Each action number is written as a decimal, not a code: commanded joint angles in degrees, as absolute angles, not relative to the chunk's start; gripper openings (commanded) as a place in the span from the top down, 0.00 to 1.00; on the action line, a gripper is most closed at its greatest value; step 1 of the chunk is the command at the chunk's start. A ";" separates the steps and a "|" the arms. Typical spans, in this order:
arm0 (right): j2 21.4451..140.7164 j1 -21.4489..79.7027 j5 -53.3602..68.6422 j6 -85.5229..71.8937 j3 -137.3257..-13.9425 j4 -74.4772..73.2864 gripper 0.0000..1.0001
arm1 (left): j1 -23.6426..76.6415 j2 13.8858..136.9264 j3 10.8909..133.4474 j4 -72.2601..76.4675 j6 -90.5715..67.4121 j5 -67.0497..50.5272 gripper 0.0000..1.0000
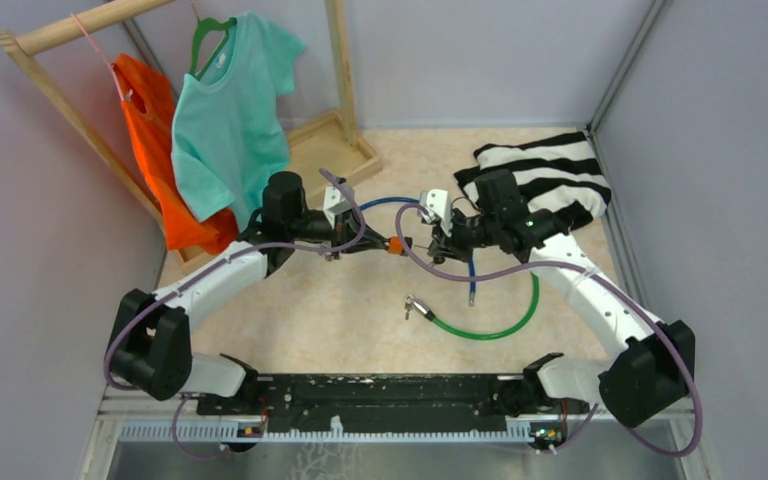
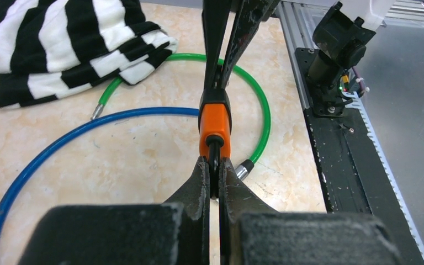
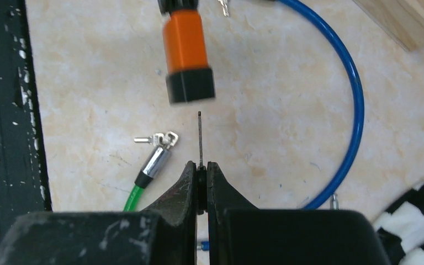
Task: Lock with the key
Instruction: Lock the lock, then place the key at the center of the board, then place the lock at the center of the board, then pick up the lock from the center of the board.
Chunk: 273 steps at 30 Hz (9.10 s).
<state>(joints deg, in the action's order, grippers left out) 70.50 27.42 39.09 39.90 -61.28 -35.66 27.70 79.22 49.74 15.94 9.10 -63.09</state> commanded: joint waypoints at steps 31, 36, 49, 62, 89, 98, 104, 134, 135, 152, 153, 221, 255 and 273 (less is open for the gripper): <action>92.32 50.92 34.93 23.24 -67.02 -13.21 0.97 | 10.30 77.35 64.93 10.48 -12.82 -42.13 1.00; 102.53 55.49 34.54 17.33 -72.54 -10.98 0.94 | 8.93 76.66 64.42 12.61 -16.59 -43.53 1.00; 117.63 58.82 33.52 11.53 -86.32 -12.90 0.90 | 7.47 73.38 61.29 14.95 -17.02 -44.57 1.00; 110.18 58.79 28.68 19.12 -81.73 -19.18 0.42 | 7.42 71.65 60.51 9.10 -8.85 -46.90 1.00; 72.87 31.55 29.54 28.08 -56.03 -20.66 0.19 | 7.26 72.74 53.33 -39.21 36.13 -43.57 1.00; 74.75 31.51 26.30 28.05 -55.48 -19.90 0.18 | 4.56 81.41 53.36 -44.06 37.01 -43.33 1.00; 74.45 30.94 25.38 27.95 -55.30 -19.52 0.18 | 1.04 88.47 56.07 -48.85 39.45 -43.73 1.00; 76.45 14.59 10.25 26.94 -55.32 -27.78 0.18 | -3.31 102.09 59.77 -45.21 38.10 -36.54 0.34; 77.13 14.13 10.38 27.43 -55.55 -28.53 0.18 | -3.16 101.88 59.77 -45.30 38.30 -36.65 0.31; 86.23 18.45 13.07 24.22 -59.75 -29.98 0.23 | 0.15 87.25 56.84 -34.08 36.15 -38.48 0.02; 87.09 19.18 11.80 23.46 -59.93 -29.31 0.24 | 0.48 86.74 56.66 -33.38 35.92 -39.52 0.02; 86.26 7.55 5.45 20.88 -61.18 -35.77 1.00 | 21.43 101.23 58.19 -9.89 35.98 -13.90 0.18; 92.73 24.36 37.27 37.08 -74.22 -31.38 0.27 | 21.31 104.36 88.90 -64.17 28.94 -52.25 1.00; 88.03 33.87 42.22 36.99 -61.62 -13.31 0.45 | 21.39 107.83 93.53 -72.16 29.55 -66.74 1.00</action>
